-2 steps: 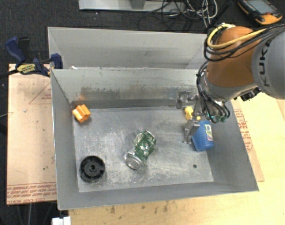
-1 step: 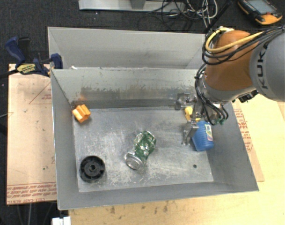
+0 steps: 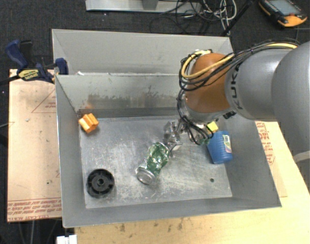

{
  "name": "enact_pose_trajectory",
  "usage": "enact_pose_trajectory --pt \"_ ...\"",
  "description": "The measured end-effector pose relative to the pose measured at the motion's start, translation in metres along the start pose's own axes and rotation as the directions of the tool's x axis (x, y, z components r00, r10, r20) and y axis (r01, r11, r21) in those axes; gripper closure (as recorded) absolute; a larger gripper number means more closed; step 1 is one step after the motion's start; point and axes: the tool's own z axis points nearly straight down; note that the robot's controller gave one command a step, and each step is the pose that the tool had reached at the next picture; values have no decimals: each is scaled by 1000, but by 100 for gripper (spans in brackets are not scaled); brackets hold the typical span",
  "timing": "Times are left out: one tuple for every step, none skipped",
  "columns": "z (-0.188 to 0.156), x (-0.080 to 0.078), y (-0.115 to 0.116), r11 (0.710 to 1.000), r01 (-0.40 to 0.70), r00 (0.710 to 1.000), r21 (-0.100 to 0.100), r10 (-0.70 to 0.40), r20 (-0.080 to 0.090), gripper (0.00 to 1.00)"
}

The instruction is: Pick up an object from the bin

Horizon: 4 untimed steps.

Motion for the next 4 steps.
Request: enact_pose_trajectory --pt "0 0 0 1000 0 1000 0 0 0 100" --pt "-6 2 0 1000 -4 1000 0 4 -3 100" --pt "1 -34 90 969 247 969 0 -247 9 0" --pt "0 -33 88 970 244 970 1 -244 8 0"
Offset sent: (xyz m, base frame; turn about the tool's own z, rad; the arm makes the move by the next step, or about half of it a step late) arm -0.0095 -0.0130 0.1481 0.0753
